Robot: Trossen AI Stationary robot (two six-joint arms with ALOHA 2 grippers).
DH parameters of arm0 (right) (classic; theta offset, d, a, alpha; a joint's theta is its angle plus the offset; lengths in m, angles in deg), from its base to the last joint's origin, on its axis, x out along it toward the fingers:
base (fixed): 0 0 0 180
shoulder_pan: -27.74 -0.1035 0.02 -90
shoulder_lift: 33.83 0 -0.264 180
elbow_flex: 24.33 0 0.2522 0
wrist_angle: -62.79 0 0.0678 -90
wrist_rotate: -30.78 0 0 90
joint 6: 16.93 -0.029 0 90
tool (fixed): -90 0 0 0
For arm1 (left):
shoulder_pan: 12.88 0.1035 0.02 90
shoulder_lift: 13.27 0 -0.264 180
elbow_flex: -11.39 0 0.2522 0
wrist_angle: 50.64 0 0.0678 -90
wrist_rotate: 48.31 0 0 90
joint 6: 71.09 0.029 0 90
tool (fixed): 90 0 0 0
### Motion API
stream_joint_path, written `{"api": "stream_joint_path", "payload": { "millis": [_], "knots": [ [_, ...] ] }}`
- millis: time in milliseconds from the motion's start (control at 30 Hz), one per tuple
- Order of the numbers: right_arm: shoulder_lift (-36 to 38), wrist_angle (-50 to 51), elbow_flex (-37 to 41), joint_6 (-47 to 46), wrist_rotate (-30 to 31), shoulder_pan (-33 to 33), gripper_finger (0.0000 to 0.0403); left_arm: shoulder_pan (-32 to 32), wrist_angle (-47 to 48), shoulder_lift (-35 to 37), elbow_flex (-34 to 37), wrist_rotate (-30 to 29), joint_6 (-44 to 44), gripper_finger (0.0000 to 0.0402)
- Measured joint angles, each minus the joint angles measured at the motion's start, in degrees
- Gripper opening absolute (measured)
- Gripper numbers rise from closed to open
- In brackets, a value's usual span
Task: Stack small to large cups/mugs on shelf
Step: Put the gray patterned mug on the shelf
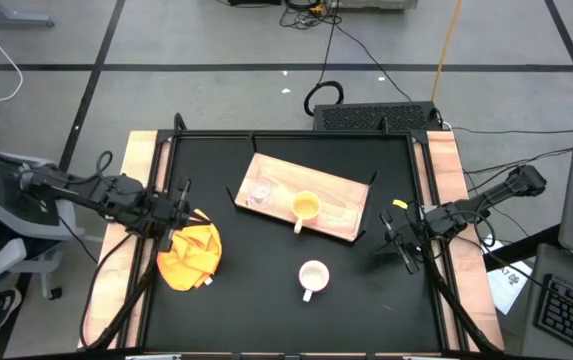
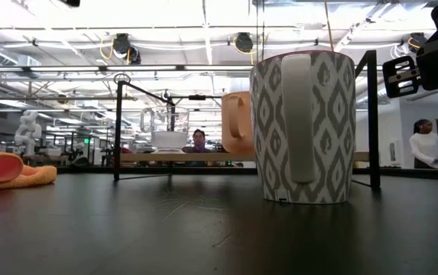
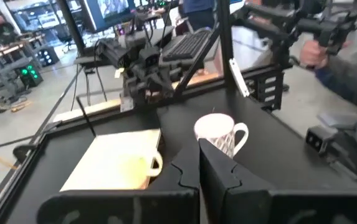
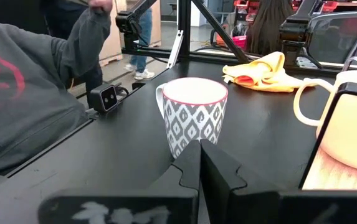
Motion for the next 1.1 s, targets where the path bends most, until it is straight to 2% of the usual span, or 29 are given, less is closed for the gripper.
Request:
{"api": "stream_joint_path", "payload": {
  "millis": [333, 533, 1100],
  "knots": [
    [-0.01, 0.0, 0.0, 0.15, 0.01, 0.0, 0.0, 0.0, -4.79, 1.18, 11.13, -2.96, -1.67, 0.0],
    [-0.02, 0.0, 0.0, 0.68, 0.0, 0.0, 0.0, 0.0, -6.61, 1.22, 14.32, -0.5, -1.69, 0.0],
    [-1.62, -7.61, -0.66, 4.1, 0.05, 0.0, 0.0, 0.0, -19.94, 1.2, 25.95, -0.39, -3.22, 0.0]
  ]
}}
